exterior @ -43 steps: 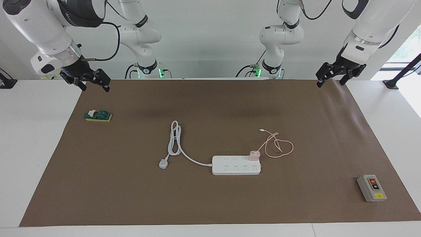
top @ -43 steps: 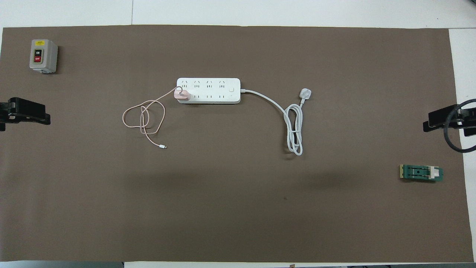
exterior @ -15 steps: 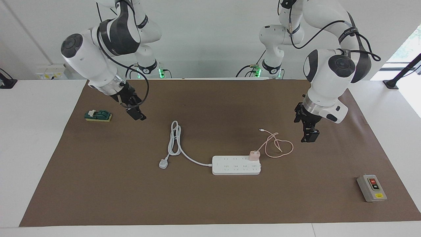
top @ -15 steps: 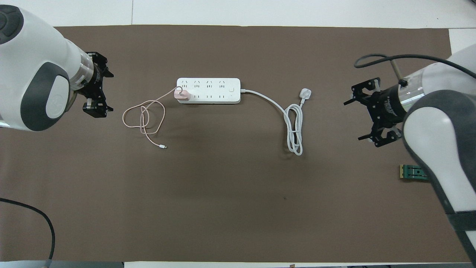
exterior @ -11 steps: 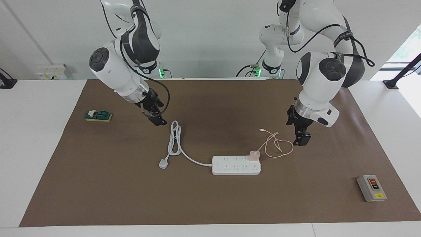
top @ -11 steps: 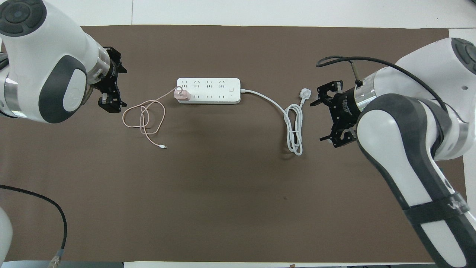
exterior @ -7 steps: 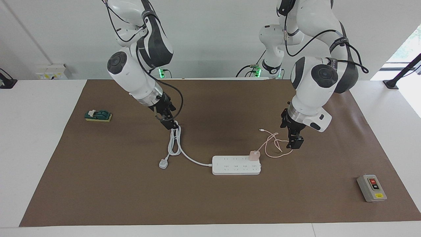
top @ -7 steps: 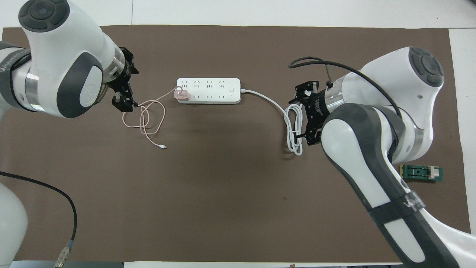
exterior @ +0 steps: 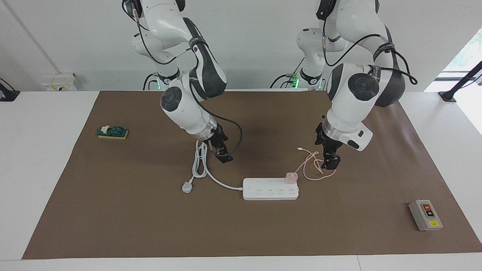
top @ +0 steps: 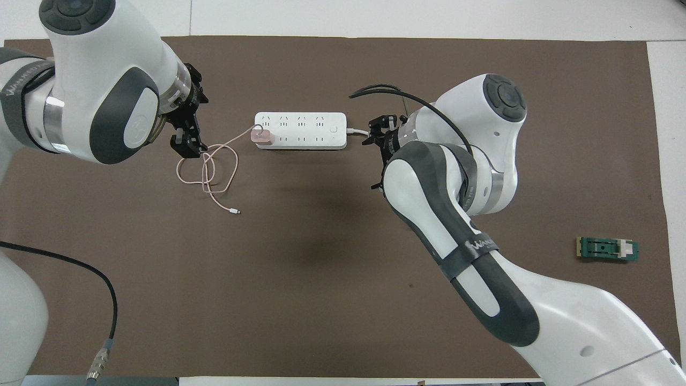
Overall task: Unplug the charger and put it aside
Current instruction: 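Reach the left gripper to the pink charger while the right gripper reaches the strip end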
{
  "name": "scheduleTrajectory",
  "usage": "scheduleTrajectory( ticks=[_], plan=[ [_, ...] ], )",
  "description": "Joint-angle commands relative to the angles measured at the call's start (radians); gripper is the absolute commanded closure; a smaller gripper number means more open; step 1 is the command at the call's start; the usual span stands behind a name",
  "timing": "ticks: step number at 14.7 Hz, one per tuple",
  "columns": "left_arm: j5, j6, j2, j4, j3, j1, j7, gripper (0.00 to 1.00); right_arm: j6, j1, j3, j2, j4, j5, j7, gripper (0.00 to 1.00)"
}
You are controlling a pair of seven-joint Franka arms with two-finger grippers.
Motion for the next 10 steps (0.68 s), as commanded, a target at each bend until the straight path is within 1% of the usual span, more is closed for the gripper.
scheduleTrajectory(
  ticks=[1, 2, 3, 6, 7, 8, 10],
  plan=[
    [0.007, 0.031, 0.042, 0.053, 0.006, -0.013, -0.024, 0.0, 0.039, 0.005, -0.004, 0.121, 0.126, 0.042, 0.014, 0.0],
    [0.007, 0.035, 0.051, 0.052, 0.006, -0.02, -0.038, 0.0, 0.04, 0.005, -0.004, 0.149, 0.152, 0.065, 0.015, 0.0],
    [0.008, 0.043, 0.072, 0.053, 0.006, -0.036, -0.054, 0.0, 0.048, 0.005, -0.004, 0.16, 0.157, 0.088, 0.014, 0.0],
    [0.021, 0.109, 0.129, 0.053, 0.011, -0.081, -0.089, 0.0, 0.097, 0.006, -0.004, 0.195, 0.174, 0.105, 0.014, 0.0],
    [0.04, 0.111, 0.131, 0.053, 0.011, -0.086, -0.101, 0.0, 0.094, 0.005, -0.004, 0.219, 0.197, 0.105, 0.015, 0.0],
    [0.05, 0.112, 0.138, 0.053, 0.009, -0.089, -0.112, 0.0, 0.08, 0.003, -0.004, 0.259, 0.255, 0.105, 0.015, 0.0],
    [0.054, 0.132, 0.166, 0.057, 0.011, -0.11, -0.13, 0.0, 0.079, 0.005, -0.004, 0.296, 0.291, 0.111, 0.017, 0.0]
  ],
)
